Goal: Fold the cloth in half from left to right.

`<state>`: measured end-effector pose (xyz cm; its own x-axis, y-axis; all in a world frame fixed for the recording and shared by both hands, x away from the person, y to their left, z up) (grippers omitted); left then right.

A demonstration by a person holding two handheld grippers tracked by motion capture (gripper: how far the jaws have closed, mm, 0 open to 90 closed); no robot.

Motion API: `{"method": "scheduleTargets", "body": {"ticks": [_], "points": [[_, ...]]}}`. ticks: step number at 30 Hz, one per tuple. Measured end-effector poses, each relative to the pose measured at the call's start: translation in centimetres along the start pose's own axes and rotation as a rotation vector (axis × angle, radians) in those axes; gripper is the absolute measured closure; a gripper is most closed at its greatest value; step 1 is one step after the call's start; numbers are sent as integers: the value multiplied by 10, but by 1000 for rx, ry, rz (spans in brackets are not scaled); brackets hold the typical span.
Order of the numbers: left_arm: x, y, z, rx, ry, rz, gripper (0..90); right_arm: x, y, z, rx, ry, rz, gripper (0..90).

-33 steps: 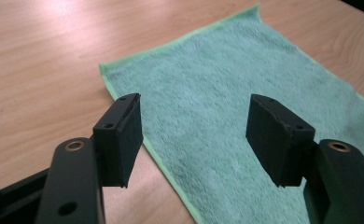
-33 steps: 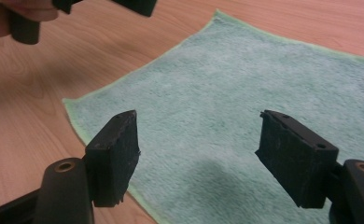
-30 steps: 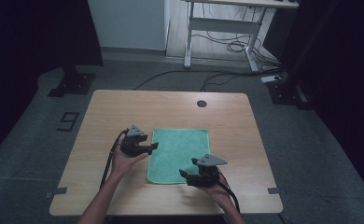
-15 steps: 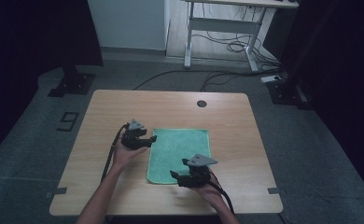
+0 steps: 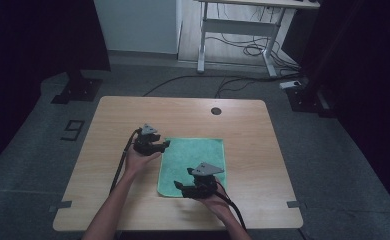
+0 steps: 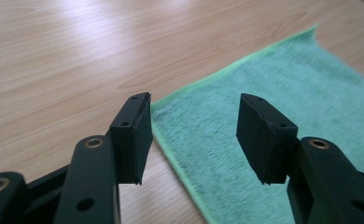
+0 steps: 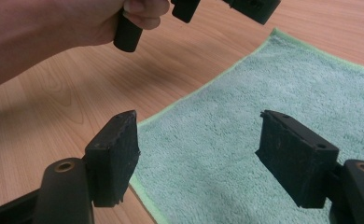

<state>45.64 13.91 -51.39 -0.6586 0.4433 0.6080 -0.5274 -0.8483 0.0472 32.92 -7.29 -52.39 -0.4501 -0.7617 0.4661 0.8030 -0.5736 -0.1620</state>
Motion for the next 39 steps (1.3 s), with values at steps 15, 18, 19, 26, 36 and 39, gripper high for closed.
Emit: {"method": "scheduleTargets", "body": {"ticks": [15,18,19,26,36,39], "points": [[11,-3,17,6,-3,2,456,-12,-3,-1,-5,-15,18,292],[7,-6,20,11,-28,2,453,-13,-4,-1,1,-15,20,293],[7,-7,21,18,-27,-1,454,-12,-5,-1,3,-15,21,293],[3,-4,25,25,-30,-6,458,-12,-3,-2,0,-20,25,297],[-11,-4,21,34,-60,-12,480,-18,-7,-2,9,-31,31,307],[-15,-5,19,48,-78,-11,482,-20,-6,-2,11,-32,35,313]]}}
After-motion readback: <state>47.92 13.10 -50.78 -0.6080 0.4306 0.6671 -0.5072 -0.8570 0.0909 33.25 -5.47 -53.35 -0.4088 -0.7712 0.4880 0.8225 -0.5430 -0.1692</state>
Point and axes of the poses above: each handheld gripper's, and its own axes: x roughly backward along the jaws, z roughly out of its top, y roughly to its right, the point moved 2 cm from there along -x, roughly forward along the jaws, and after that the axes turned 5 degrees about z, right-handed, at the moved point
